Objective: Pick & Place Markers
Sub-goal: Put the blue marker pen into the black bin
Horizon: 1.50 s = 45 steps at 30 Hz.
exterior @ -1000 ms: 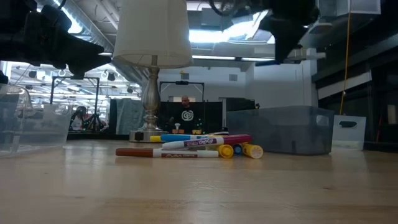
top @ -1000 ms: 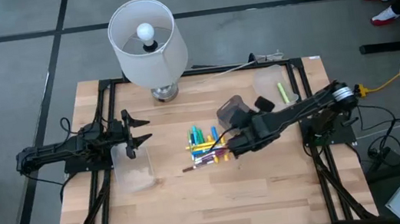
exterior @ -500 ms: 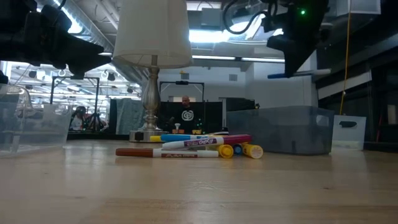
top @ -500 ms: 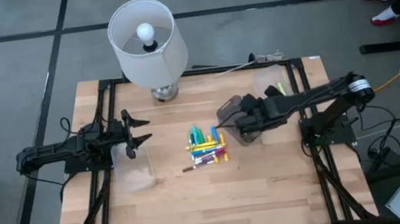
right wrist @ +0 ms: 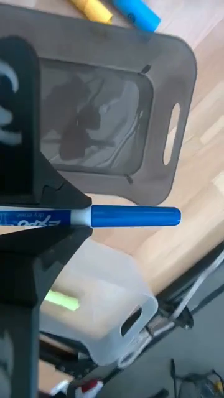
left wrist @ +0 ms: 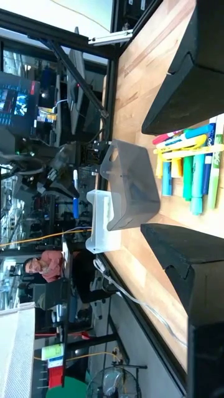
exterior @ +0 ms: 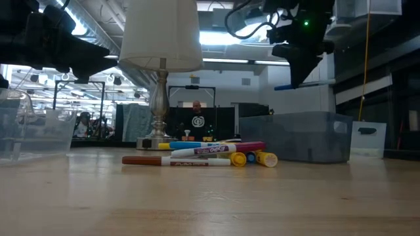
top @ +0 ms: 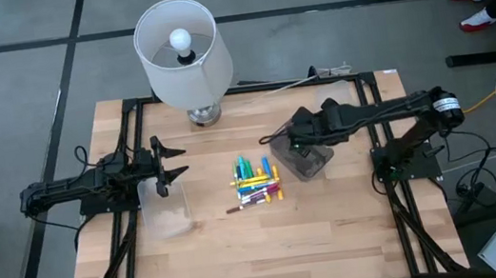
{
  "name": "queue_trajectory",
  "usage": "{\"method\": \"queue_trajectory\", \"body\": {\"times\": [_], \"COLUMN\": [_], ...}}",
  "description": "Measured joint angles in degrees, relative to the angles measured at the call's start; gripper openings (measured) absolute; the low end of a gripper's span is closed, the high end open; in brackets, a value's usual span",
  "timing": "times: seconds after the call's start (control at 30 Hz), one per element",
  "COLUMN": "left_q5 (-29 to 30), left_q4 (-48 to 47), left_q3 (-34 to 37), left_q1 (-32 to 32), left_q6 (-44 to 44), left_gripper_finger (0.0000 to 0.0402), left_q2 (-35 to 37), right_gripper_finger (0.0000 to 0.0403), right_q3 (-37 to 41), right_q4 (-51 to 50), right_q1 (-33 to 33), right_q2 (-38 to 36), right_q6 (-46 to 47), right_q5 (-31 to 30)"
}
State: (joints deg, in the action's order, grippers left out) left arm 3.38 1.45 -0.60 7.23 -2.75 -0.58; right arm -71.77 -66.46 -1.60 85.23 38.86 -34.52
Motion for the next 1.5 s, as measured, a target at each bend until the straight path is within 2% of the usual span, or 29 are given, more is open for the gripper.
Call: {"method": "queue_trajectory", "body": {"times": [0.2, 0.73, 0.9, 1.17, 1.5], "left_q5": [0.0, 0.0, 0.0, 0.0, -0.01], "left_q4": [0.0, 0.0, 0.01, 0.01, 0.0], "left_q3": [0.0, 0.0, 0.0, 0.0, 0.0], "left_q1": [-0.01, -0.01, 0.0, -0.01, -0.01], "left_q6": [-0.01, 0.01, -0.01, -0.01, 0.03], "left_gripper_finger": [0.0242, 0.0242, 0.0242, 0.0242, 0.0242], "left_q2": [0.0, 0.0, 0.0, 0.0, 0.0], "right_gripper_finger": [0.0032, 0.0033, 0.0033, 0.0037, 0.0039], "right_q3": [0.0, 0.16, 4.92, 16.9, 23.87], "right_q4": [2.88, 6.75, 12.72, 27.27, 33.28], "right_q1": [-1.73, -2.76, -2.76, -2.72, -2.74], "right_q2": [0.0, 0.04, 0.09, 0.11, 0.11], "right_q6": [-3.33, -3.05, -3.04, -1.31, 1.63], "right_q5": [1.25, 3.19, 5.79, 11.89, 13.46]}}
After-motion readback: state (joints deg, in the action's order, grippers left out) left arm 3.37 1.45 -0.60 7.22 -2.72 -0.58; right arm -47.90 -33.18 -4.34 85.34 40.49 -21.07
